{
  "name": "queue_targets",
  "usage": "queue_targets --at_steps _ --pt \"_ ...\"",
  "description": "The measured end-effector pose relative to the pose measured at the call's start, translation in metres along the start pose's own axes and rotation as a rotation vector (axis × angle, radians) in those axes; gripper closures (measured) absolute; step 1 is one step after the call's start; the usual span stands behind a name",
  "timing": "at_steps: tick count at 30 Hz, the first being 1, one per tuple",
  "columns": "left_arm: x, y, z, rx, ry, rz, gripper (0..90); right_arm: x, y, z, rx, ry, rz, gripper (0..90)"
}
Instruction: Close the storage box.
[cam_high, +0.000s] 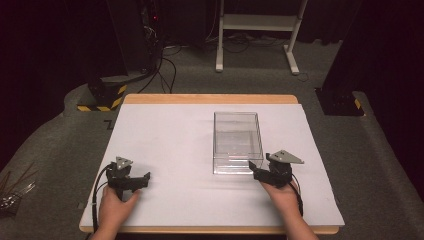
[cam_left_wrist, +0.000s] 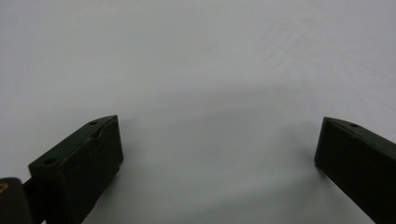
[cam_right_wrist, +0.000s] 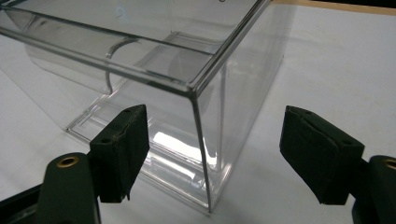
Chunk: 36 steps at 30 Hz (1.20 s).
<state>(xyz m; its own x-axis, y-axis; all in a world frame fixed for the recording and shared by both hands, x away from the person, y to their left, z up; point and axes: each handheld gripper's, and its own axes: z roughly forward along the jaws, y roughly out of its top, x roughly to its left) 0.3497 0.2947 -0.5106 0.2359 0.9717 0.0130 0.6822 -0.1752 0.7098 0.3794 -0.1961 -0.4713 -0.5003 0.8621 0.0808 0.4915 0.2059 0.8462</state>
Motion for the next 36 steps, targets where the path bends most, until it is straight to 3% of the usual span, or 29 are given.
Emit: queue_targets --at_steps 18,28,36 --pt "0.0 0.0 0.0 0.0 -0.002 -0.002 1.2 -0.002 -0.013 -0.028 -0.01 -0.001 -0.022 24.3" --pt "0.0 0.0 0.0 0.0 -0.001 -0.002 1.2 -0.027 -0.031 -0.044 0.01 -0.072 0.005 24.4" --pt "0.0 0.0 0.0 0.0 -0.001 -0.002 1.2 -0.046 -0.053 -0.046 0.087 -0.14 0.011 23.7"
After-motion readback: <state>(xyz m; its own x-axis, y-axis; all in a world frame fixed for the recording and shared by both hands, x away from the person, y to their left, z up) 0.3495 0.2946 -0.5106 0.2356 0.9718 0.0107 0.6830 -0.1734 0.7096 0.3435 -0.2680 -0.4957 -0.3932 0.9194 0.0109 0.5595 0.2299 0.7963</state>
